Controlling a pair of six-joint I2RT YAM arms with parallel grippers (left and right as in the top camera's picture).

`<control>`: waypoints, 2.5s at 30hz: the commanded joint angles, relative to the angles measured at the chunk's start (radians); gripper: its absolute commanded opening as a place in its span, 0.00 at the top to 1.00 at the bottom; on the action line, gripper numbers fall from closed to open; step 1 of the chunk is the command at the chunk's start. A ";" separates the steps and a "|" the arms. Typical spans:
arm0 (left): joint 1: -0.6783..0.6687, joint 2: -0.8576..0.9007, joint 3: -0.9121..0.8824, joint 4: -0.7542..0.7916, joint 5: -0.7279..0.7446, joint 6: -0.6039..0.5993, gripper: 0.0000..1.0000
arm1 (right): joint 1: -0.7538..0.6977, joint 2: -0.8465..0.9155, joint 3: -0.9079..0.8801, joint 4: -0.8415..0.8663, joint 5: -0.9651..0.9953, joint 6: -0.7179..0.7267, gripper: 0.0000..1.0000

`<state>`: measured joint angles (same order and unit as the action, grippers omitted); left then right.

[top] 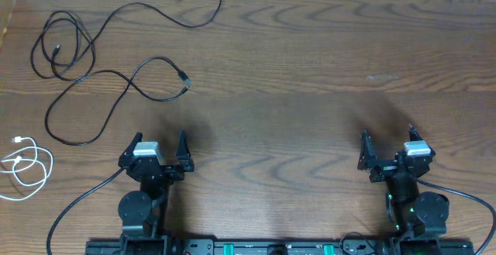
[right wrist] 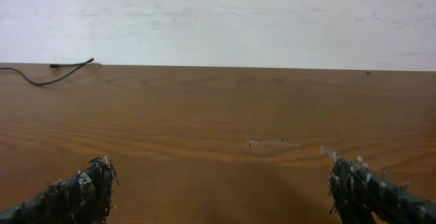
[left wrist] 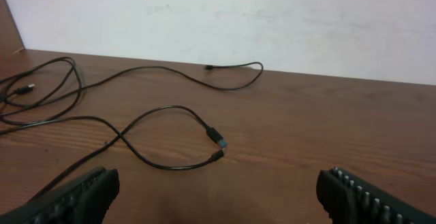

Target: Untangle cables

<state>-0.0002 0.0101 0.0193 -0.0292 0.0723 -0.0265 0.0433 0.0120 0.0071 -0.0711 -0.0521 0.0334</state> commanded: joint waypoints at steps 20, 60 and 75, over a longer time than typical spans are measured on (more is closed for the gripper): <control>0.005 -0.006 -0.015 -0.037 0.009 -0.004 0.02 | -0.037 -0.006 -0.001 -0.004 0.004 -0.057 0.01; 0.004 -0.008 -0.015 -0.039 -0.006 -0.004 0.02 | -0.037 -0.006 -0.001 -0.003 0.004 -0.057 0.01; 0.005 -0.006 -0.015 -0.038 -0.006 -0.004 0.02 | -0.037 -0.006 -0.001 -0.003 0.004 -0.057 0.01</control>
<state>-0.0002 0.0101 0.0193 -0.0296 0.0708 -0.0265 0.0101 0.0120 0.0071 -0.0700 -0.0517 -0.0116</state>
